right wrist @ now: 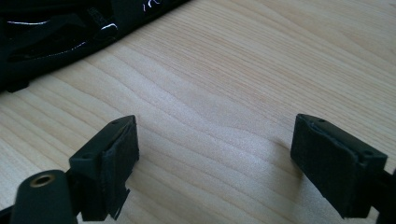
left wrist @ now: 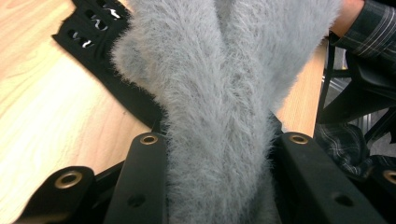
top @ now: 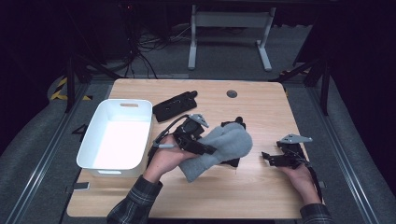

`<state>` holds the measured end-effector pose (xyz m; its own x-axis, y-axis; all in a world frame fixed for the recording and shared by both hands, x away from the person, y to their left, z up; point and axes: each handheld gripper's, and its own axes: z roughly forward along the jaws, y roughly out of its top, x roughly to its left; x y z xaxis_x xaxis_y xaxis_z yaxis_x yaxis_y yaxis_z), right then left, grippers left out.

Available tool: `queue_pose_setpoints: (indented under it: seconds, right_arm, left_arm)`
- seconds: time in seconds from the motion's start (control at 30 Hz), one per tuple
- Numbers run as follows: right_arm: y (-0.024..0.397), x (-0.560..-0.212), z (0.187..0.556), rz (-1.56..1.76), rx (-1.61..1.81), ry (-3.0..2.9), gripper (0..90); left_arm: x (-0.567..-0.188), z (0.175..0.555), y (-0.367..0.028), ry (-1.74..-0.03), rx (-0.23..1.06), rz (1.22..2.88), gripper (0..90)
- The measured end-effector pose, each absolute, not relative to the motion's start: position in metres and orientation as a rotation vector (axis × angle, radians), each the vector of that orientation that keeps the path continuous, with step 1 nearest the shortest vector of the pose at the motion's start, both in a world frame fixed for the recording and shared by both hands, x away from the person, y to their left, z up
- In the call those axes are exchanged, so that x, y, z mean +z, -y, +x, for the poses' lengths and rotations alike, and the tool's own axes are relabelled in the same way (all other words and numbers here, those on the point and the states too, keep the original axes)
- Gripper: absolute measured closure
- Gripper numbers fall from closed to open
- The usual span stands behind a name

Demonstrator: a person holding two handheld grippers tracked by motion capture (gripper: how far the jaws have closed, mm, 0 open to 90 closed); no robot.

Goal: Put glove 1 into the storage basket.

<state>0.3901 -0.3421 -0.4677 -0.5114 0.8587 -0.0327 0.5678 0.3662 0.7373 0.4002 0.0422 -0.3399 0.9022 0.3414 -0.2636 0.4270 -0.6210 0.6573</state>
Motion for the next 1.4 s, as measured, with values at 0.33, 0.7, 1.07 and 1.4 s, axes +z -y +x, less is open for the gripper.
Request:
queue_pose_setpoints:
  seconds: [0.33,0.7,1.07,1.4]
  right_arm:
    - [0.342,-0.468,0.390,1.241,0.955,-2.220,16.2]
    - [0.342,-0.468,0.390,1.241,0.954,-2.218,16.2]
    - [0.342,-0.468,0.390,1.241,0.955,-2.218,16.2]
    - [0.342,-0.468,0.390,1.242,0.955,-2.218,16.2]
  left_arm:
    - [-0.329,0.406,-0.068,-0.610,-0.110,2.247,66.9]
    - [-0.312,0.410,-0.111,-0.701,-0.016,2.185,66.8]
    - [-0.302,0.414,-0.156,-0.800,0.061,2.132,66.6]
    - [-0.297,0.414,-0.192,-0.916,0.132,2.089,66.4]
